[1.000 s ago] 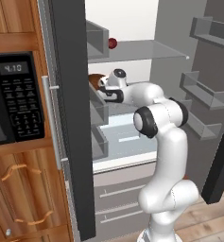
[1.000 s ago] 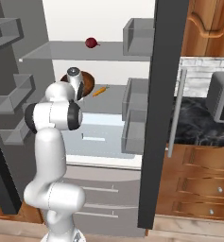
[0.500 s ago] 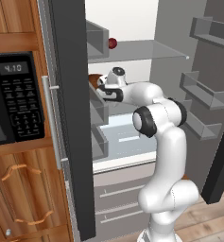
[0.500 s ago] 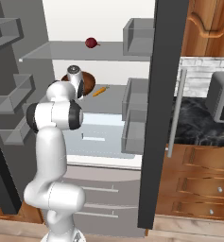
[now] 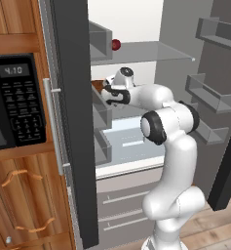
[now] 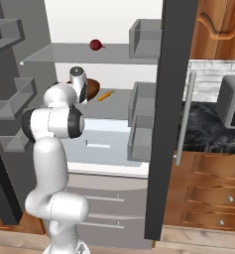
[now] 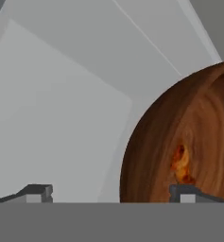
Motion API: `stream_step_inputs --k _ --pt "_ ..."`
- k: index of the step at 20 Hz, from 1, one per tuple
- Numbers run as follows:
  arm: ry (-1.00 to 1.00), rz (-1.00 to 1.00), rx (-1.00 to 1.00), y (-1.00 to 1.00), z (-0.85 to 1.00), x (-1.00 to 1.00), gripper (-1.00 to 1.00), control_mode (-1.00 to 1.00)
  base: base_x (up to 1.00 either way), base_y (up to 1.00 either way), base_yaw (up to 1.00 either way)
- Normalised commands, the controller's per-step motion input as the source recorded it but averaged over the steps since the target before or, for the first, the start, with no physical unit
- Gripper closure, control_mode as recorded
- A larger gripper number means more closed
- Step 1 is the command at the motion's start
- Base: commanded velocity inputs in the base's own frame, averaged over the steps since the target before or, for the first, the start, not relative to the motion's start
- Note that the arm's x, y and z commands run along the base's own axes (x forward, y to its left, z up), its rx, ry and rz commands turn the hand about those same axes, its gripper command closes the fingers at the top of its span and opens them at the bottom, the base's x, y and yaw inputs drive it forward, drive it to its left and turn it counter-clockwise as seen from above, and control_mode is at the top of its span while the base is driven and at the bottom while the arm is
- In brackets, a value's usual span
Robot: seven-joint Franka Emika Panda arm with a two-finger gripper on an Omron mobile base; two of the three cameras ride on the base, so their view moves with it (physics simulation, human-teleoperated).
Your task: Pick the chicken drumstick and lemon wedge from their plates and place them in the bowl. Then put the bowl in the fridge.
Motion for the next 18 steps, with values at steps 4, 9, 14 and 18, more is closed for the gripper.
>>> stream_step_inputs --k 4,9,14,18 --pt "-0.01 0.0 0.06 -0.1 0.18 -0.39 -1.0 -1.0 0.0 0.0 0.0" --pt "0.0 0.0 0.09 -0.12 0.28 -0.44 -1.0 -1.0 0.0 0.0 0.0" --pt "-0.01 0.0 0.0 -0.13 0.23 -0.49 -1.0 -1.0 0.0 0.0 0.0" --pt "-0.04 0.0 -0.04 -0.19 0.14 -0.59 -1.0 -1.0 0.0 0.0 0.0"
